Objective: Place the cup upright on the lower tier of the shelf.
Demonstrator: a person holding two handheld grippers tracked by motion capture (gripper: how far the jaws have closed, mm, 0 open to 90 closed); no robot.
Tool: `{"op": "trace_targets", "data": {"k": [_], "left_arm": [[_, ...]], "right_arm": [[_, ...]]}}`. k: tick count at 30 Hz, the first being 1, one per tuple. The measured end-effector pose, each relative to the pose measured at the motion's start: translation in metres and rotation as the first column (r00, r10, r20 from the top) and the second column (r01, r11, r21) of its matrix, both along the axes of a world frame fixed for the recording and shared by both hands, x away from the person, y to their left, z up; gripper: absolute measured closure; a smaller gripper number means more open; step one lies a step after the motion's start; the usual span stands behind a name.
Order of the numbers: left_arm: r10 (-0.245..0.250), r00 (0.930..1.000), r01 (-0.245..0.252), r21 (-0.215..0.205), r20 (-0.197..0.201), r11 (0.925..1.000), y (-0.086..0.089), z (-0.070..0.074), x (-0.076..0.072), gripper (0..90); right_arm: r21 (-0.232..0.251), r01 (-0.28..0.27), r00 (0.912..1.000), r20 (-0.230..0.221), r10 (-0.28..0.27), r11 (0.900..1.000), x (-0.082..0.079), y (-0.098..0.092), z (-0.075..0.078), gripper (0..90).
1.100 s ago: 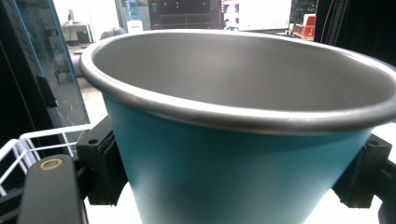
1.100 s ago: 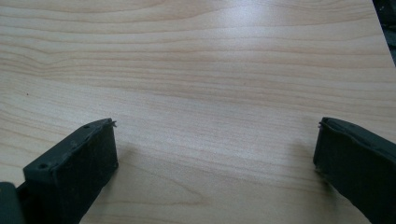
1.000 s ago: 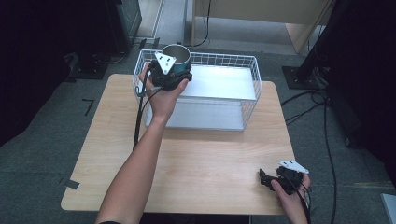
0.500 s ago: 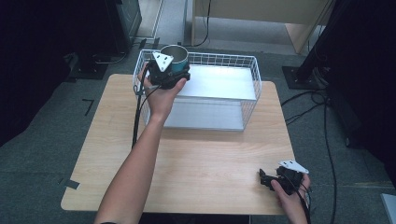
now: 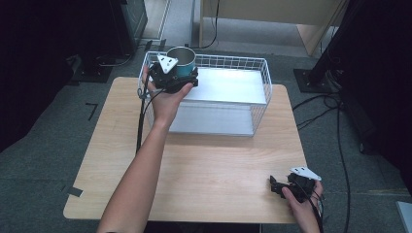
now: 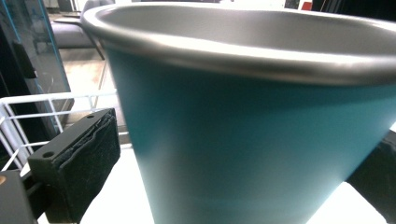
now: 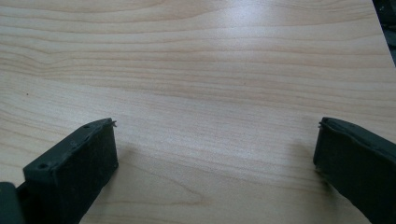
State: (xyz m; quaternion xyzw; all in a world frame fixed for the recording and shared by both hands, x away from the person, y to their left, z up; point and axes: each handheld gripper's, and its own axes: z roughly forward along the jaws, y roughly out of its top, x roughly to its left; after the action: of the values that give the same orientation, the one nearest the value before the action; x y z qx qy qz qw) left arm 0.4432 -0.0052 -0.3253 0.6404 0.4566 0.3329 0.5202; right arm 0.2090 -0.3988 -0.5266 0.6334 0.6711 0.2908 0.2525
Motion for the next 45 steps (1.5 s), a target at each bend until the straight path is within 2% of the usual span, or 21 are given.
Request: {"op": "trace_targets", "data": {"k": [6,9,10,14,17,19,20,24,25,26,31,32,33,34,40,41,43,45], "left_arm": [[0.01,0.9999,-0.01,-0.018,0.0,0.9998,0.006,0.0,-0.009,0.0],[0.008,1.0,-0.008,-0.014,0.0,0.9999,0.007,0.0,-0.013,0.0],[0.005,1.0,-0.005,0.0,0.004,1.0,0.009,-0.001,-0.018,0.0],[0.002,1.0,-0.002,0.004,0.008,1.0,0.011,-0.002,-0.03,0.0],[-0.015,0.9998,0.015,-0.015,0.009,0.9998,0.013,-0.003,-0.044,0.0],[-0.016,0.9998,0.016,-0.006,0.013,0.9998,0.013,-0.005,-0.049,0.0],[-0.025,0.9995,0.025,-0.005,0.022,0.9997,0.013,-0.008,-0.058,0.0],[-0.029,0.999,0.029,-0.001,0.034,0.9996,0.017,-0.012,-0.073,0.0],[-0.029,0.999,0.029,-0.001,0.034,0.9996,0.017,-0.012,-0.073,0.0],[-0.032,0.9986,0.031,0.01,0.042,0.9995,0.021,-0.014,-0.081,0.0],[-0.036,0.9983,0.036,0.008,0.047,0.9993,0.029,-0.017,-0.094,0.0],[-0.044,0.9979,0.043,0.004,0.048,0.9991,0.035,-0.02,-0.103,0.0],[-0.044,0.9979,0.043,0.004,0.048,0.9991,0.035,-0.02,-0.103,0.0],[-0.046,0.9978,0.046,0.002,0.048,0.999,0.041,-0.024,-0.111,0.0],[-0.04,0.998,0.039,0.007,0.049,0.9992,0.058,-0.037,-0.133,0.0],[-0.04,0.998,0.039,0.007,0.049,0.9992,0.058,-0.037,-0.133,0.0],[-0.043,0.9987,0.043,-0.034,0.027,0.9985,0.07,-0.043,-0.141,0.0],[-0.035,0.9992,0.036,-0.04,0.019,0.9986,0.077,-0.048,-0.146,0.0]], "right_arm": [[0.0,-0.001,1.0,0.0,0.001,1.0,0.0,0.0,0.0,0.0],[0.0,0.0,1.0,0.0,0.0,1.0,0.0,0.0,0.0,0.0],[0.0,0.0,1.0,0.0,0.0,1.0,0.0,0.0,0.0,0.0],[0.0,0.0,1.0,0.0,0.0,1.0,0.0,0.0,0.0,0.0],[0.0,0.0,1.0,0.0,0.0,1.0,0.0,0.0,0.0,0.0],[-0.001,-0.001,1.0,0.0,0.001,1.0,0.0,0.0,0.0,0.0],[0.0,0.0,1.0,-0.001,0.0,1.0,0.0,0.0,0.0,0.0],[0.0,0.0,1.0,-0.001,0.0,1.0,0.0,0.0,0.0,0.0],[0.0,0.0,1.0,-0.001,0.0,1.0,0.0,0.0,0.0,0.0],[0.0,0.0,1.0,-0.001,0.0,1.0,0.0,0.0,0.0,0.0],[0.0,0.0,1.0,-0.001,0.0,1.0,0.0,0.0,0.0,0.0],[0.0,0.0,1.0,-0.001,0.0,1.0,0.0,0.0,0.0,0.0],[0.0,0.0,1.0,-0.001,0.0,1.0,0.0,0.0,0.0,0.0],[0.0,0.0,1.0,-0.001,0.0,1.0,0.0,0.0,0.0,0.0],[0.0,0.0,1.0,0.001,0.0,1.0,0.0,0.0,0.0,0.0],[0.0,0.0,1.0,0.001,0.0,1.0,0.0,0.0,0.0,0.0],[-0.001,-0.001,1.0,0.0,0.001,1.0,0.0,0.0,0.0,0.0],[-0.001,0.0,1.0,0.0,0.0,1.0,0.0,0.0,0.0,0.0]]}}
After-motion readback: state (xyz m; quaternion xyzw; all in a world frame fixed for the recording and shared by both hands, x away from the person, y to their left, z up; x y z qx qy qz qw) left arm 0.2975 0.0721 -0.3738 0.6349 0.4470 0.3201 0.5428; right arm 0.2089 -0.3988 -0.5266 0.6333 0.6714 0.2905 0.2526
